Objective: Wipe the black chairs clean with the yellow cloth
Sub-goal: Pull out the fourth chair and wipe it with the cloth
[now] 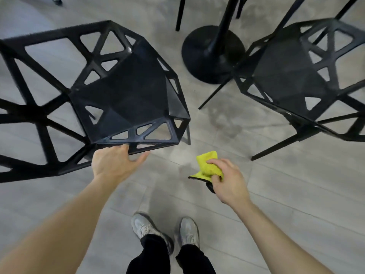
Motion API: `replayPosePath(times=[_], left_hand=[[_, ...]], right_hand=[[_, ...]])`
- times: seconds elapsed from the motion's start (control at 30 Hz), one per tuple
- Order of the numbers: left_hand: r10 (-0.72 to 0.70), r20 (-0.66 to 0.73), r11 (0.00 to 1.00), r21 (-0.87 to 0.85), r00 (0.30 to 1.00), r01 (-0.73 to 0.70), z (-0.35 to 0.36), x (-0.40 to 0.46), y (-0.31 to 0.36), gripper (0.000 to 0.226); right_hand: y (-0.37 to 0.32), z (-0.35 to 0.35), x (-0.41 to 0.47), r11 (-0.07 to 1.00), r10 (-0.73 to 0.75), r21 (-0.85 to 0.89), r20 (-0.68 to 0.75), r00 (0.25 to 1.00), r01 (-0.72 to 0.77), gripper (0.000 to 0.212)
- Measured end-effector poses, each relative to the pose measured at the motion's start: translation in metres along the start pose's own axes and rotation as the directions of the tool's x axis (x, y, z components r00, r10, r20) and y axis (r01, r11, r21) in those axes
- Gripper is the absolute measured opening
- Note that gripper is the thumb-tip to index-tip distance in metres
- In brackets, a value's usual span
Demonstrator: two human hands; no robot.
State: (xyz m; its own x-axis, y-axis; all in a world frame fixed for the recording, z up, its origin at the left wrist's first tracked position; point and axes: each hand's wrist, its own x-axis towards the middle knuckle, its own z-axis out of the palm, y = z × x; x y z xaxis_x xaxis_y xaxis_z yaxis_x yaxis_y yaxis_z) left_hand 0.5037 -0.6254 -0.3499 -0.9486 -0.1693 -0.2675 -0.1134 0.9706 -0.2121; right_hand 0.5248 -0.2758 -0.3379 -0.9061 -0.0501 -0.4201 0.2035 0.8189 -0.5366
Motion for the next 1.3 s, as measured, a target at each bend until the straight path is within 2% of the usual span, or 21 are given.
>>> replayPosePath(times=[0.1,0.27,0.43,0.47,0.57,0.7,0.8,0.87,0.9,0.97,1.1,1.23,1.3], left_hand=[[0.016,-0.032,1.0,0.013,0.999,-0.016,-0.002,0.01,-0.005,0.096],[0.04,-0.017,0.999,0.001,0.999,-0.04,-0.013,0.041,-0.003,0.091],[0.092,-0.022,0.995,0.046,0.995,-0.091,-0.03,0.109,0.0,0.093],[0.108,-0.029,0.993,0.055,0.994,-0.107,-0.034,0.124,0.001,0.093],[0.151,-0.06,0.987,0.056,0.987,-0.147,-0.047,0.168,0.008,0.092],[0.18,-0.074,0.984,0.031,0.981,-0.178,-0.061,0.199,0.023,0.089],[0.141,-0.025,0.99,0.023,0.99,-0.141,-0.068,0.206,0.038,0.093],[0.084,-0.002,0.996,-0.004,0.996,-0.084,-0.072,0.206,0.045,0.096],[0.068,-0.005,0.998,-0.01,0.998,-0.068,-0.073,0.207,0.046,0.095],[0.068,-0.027,0.998,-0.005,0.997,-0.068,-0.071,0.207,0.046,0.091],[0.092,-0.081,0.995,0.032,0.992,-0.089,-0.072,0.21,0.049,0.085],[0.076,-0.053,0.997,0.01,0.996,-0.076,-0.079,0.207,0.065,0.082],[0.072,-0.061,0.997,0.002,0.995,-0.072,-0.079,0.205,0.071,0.082]], right_hand=[[-0.013,-0.024,0.022,0.994,0.095,-0.05,-0.073,0.993,-0.099,0.04],[-0.027,-0.051,0.063,0.968,0.219,-0.114,-0.052,0.974,-0.224,0.03],[-0.041,-0.047,0.097,0.947,0.256,-0.167,-0.12,0.959,-0.273,0.03],[-0.044,-0.047,0.102,0.945,0.265,-0.161,-0.128,0.956,-0.284,0.03],[-0.049,-0.06,0.116,0.939,0.288,-0.148,-0.151,0.946,-0.31,0.049],[-0.029,-0.084,0.139,0.888,0.222,-0.337,-0.282,0.933,-0.313,0.047],[-0.004,-0.115,0.171,0.808,0.205,-0.467,-0.351,0.914,-0.36,0.059],[0.01,-0.141,0.192,0.742,0.29,-0.516,-0.328,0.899,-0.428,0.074],[0.016,-0.15,0.201,0.72,0.329,-0.533,-0.302,0.895,-0.444,0.074],[0.026,-0.158,0.211,0.673,0.386,-0.604,-0.207,0.899,-0.427,0.061],[0.059,-0.155,0.194,0.618,0.349,-0.696,-0.174,0.921,-0.366,0.048],[0.1,-0.147,0.177,0.603,0.292,-0.714,-0.217,0.932,-0.355,0.053],[0.101,-0.148,0.171,0.598,0.327,-0.712,-0.203,0.923,-0.369,0.055]])
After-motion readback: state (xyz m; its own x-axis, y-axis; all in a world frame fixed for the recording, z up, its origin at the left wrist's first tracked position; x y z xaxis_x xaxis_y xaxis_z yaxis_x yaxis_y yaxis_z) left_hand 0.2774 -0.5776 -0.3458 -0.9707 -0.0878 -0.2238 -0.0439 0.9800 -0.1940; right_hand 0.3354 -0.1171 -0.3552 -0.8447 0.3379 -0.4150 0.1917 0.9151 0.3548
